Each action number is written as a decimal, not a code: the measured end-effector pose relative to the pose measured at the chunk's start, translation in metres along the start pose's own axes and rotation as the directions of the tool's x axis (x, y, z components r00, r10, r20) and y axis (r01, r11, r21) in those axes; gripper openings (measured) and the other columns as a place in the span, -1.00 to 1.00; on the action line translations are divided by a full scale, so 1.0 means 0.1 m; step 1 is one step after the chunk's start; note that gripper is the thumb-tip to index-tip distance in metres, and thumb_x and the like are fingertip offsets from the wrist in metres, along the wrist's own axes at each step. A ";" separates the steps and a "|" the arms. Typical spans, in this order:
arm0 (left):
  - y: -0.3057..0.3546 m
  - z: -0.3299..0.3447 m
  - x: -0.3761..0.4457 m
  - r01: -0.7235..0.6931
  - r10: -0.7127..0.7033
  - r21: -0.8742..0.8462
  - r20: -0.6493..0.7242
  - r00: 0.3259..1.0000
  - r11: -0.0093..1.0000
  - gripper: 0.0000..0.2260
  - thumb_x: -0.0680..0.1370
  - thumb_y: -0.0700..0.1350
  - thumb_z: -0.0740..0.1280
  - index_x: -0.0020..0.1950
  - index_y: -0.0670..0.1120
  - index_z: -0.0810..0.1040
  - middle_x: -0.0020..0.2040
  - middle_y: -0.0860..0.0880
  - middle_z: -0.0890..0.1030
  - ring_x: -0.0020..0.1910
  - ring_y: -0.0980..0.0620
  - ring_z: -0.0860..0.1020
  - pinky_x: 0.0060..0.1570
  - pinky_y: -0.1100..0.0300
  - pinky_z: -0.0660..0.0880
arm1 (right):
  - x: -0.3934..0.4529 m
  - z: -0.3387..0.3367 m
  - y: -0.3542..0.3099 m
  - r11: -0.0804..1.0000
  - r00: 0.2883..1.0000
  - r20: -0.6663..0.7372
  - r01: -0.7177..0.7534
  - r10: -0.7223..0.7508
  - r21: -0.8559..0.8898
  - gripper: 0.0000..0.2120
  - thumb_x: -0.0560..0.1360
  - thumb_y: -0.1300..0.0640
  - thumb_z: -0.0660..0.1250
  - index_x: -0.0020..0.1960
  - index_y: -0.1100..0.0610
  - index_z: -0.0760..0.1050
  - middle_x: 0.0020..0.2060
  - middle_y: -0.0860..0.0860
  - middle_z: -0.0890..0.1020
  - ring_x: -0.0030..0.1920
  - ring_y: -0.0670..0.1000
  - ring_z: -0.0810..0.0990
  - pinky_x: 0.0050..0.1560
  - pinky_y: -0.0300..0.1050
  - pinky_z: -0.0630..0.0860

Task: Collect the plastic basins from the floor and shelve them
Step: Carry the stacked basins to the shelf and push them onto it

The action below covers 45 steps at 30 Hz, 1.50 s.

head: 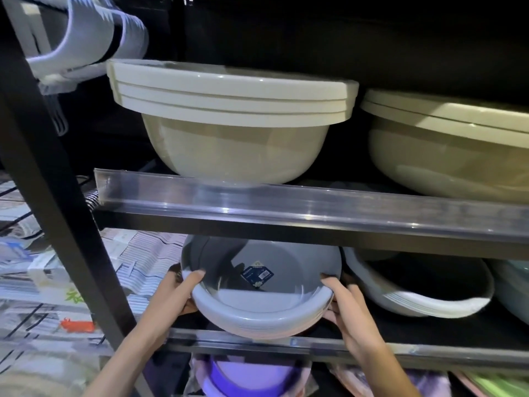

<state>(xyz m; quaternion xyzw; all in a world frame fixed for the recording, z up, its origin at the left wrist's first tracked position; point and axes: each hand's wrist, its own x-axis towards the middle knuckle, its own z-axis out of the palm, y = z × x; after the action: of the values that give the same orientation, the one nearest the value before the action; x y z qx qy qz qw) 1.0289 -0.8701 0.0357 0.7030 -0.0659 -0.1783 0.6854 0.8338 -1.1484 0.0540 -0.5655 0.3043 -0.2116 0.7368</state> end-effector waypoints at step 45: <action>0.18 0.12 0.14 -0.121 0.132 0.231 -0.029 0.991 0.965 -0.62 0.51 0.25 0.37 -0.01 -0.07 0.62 -0.29 -0.07 0.73 -0.29 0.01 0.72 -0.20 0.09 0.65 | 0.33 0.15 -0.08 0.963 0.982 -0.182 0.009 -0.059 -0.268 -0.42 0.45 -0.25 0.41 0.40 -0.04 0.48 0.09 0.10 0.66 -0.07 0.07 0.67 -0.14 -0.04 0.66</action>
<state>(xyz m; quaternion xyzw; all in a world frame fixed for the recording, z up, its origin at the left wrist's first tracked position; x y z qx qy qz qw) 1.0405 -0.8870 0.0509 0.7752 -0.1155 -0.1098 0.6113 0.8683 -1.1613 0.0581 -0.6421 0.3884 -0.2340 0.6182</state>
